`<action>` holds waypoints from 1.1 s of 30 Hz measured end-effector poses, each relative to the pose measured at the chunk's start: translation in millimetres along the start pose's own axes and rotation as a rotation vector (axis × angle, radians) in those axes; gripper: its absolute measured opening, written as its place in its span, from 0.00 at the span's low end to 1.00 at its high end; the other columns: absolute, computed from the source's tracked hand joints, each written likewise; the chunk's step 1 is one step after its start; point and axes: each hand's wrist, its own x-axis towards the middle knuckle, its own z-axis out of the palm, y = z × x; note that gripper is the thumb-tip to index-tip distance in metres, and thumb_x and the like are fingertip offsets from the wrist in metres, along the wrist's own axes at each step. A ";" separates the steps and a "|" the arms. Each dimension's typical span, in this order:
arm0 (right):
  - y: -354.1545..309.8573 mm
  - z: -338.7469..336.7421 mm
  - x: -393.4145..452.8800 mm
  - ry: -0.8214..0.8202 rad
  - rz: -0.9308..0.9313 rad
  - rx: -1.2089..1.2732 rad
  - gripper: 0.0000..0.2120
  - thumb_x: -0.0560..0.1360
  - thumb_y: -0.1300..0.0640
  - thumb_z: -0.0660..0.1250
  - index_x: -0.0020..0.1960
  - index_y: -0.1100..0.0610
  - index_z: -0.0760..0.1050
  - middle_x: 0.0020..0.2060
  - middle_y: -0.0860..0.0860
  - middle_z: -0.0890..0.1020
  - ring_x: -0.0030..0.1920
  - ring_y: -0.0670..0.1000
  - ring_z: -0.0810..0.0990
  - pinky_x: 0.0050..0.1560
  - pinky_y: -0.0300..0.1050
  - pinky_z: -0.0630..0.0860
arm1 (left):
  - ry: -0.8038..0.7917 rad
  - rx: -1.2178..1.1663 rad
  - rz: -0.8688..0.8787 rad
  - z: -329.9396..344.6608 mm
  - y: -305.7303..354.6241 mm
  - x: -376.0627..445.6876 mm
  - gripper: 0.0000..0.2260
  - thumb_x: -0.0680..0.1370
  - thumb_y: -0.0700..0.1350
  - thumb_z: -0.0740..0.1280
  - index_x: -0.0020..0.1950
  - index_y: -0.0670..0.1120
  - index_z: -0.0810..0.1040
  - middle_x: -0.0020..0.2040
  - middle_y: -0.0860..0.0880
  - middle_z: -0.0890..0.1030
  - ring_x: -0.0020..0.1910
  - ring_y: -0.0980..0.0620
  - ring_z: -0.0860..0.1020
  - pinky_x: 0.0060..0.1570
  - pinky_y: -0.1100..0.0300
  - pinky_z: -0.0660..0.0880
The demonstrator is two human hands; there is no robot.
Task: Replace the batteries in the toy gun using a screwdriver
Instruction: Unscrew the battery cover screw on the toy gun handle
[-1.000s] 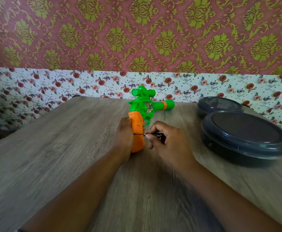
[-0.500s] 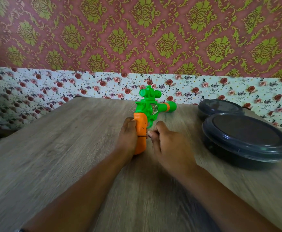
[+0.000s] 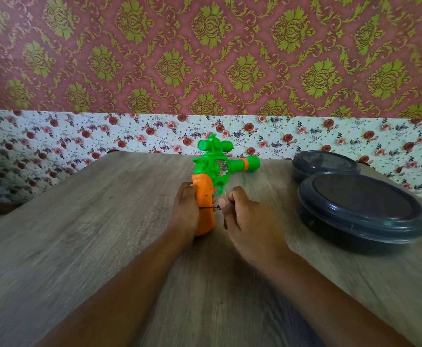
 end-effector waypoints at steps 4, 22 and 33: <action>1.3 -0.2 -1.2 -0.023 -0.008 0.018 0.11 0.79 0.48 0.55 0.49 0.55 0.70 0.32 0.50 0.79 0.33 0.53 0.78 0.32 0.46 0.71 | -0.004 -0.029 -0.031 -0.1 -0.1 0.0 0.19 0.82 0.51 0.47 0.60 0.43 0.72 0.49 0.41 0.81 0.42 0.48 0.79 0.44 0.56 0.75; -1.8 0.7 -0.5 0.005 -0.009 0.245 0.03 0.75 0.57 0.63 0.48 0.52 0.71 0.43 0.48 0.82 0.42 0.45 0.81 0.42 0.50 0.77 | 0.018 -0.026 -0.030 -1.5 -8.5 6.9 0.17 0.82 0.52 0.49 0.53 0.45 0.72 0.46 0.42 0.78 0.41 0.47 0.76 0.45 0.54 0.73; -5.8 -0.6 -0.7 -0.019 0.008 -0.026 0.11 0.80 0.50 0.54 0.54 0.55 0.70 0.35 0.48 0.75 0.35 0.49 0.74 0.32 0.43 0.63 | 0.004 -0.071 -0.076 0.3 -5.8 5.3 0.23 0.78 0.57 0.50 0.59 0.43 0.74 0.49 0.40 0.81 0.43 0.45 0.79 0.49 0.50 0.75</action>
